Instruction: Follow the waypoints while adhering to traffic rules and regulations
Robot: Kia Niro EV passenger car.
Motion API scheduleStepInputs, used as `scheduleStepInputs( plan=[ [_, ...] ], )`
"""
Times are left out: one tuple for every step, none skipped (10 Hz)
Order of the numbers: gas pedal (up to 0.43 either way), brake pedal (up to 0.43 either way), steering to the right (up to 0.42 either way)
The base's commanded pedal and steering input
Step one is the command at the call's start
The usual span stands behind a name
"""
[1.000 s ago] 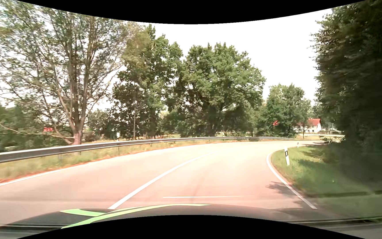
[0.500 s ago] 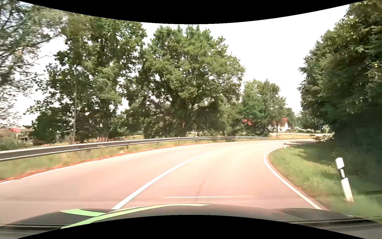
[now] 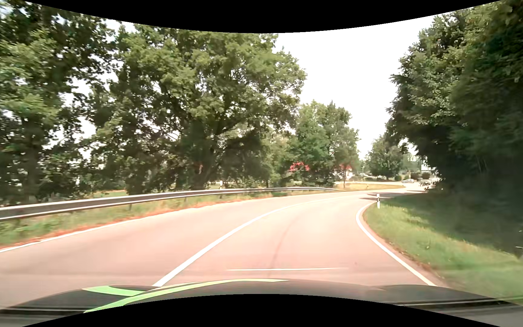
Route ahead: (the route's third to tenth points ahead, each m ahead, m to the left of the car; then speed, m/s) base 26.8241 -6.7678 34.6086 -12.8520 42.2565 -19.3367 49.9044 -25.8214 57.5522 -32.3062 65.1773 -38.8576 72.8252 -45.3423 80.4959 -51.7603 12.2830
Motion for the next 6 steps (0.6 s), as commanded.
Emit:
scheduleStepInputs(
  plan=[
    [0.067, 0.000, 0.118],
    [0.079, 0.000, 0.118],
    [0.079, 0.000, 0.117],
    [0.079, 0.000, 0.116],
    [0.087, 0.000, 0.115],
    [0.087, 0.000, 0.112]
  ],
)
